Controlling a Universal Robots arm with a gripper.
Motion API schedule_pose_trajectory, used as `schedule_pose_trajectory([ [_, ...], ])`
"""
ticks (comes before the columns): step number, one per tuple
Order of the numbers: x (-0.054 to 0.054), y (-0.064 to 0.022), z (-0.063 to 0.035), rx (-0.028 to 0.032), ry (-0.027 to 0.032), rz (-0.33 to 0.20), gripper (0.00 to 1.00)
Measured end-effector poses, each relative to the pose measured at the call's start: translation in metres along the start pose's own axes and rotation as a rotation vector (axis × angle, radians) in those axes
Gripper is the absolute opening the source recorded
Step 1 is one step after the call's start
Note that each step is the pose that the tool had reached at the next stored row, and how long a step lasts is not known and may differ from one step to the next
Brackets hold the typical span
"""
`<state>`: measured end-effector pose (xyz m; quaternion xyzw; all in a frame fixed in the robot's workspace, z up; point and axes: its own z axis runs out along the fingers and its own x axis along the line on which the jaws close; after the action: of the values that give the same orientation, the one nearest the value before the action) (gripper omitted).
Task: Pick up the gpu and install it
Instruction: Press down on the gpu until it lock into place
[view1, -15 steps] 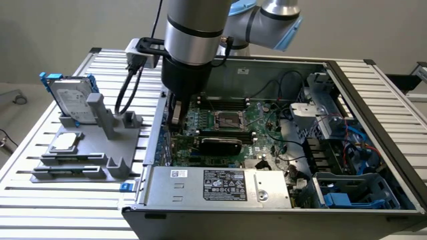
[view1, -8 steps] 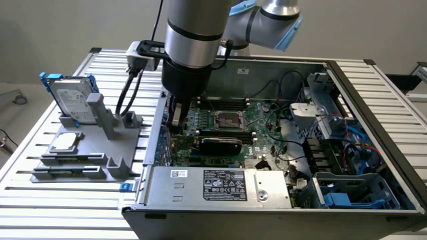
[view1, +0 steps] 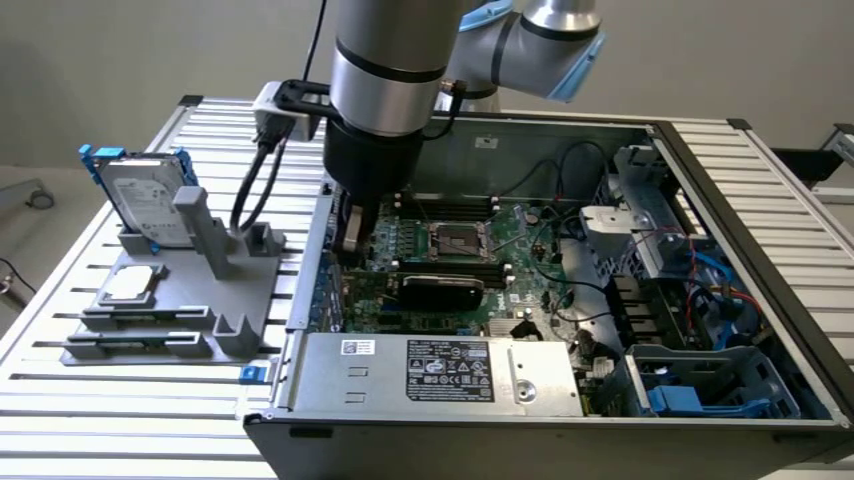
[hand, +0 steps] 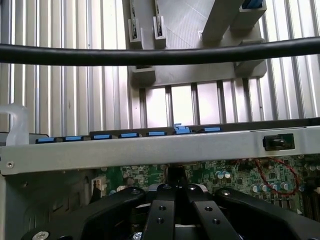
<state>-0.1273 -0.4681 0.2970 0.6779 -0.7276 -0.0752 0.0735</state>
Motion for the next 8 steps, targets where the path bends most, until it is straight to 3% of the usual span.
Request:
schedule_pose_trajectory([
  [3,-0.0011,0.0000,0.0000,-0.0047,-0.0001,0.003,0.11],
  [8,-0.0028,0.0002,0.0001,-0.0055,-0.0004,0.003,0.11],
])
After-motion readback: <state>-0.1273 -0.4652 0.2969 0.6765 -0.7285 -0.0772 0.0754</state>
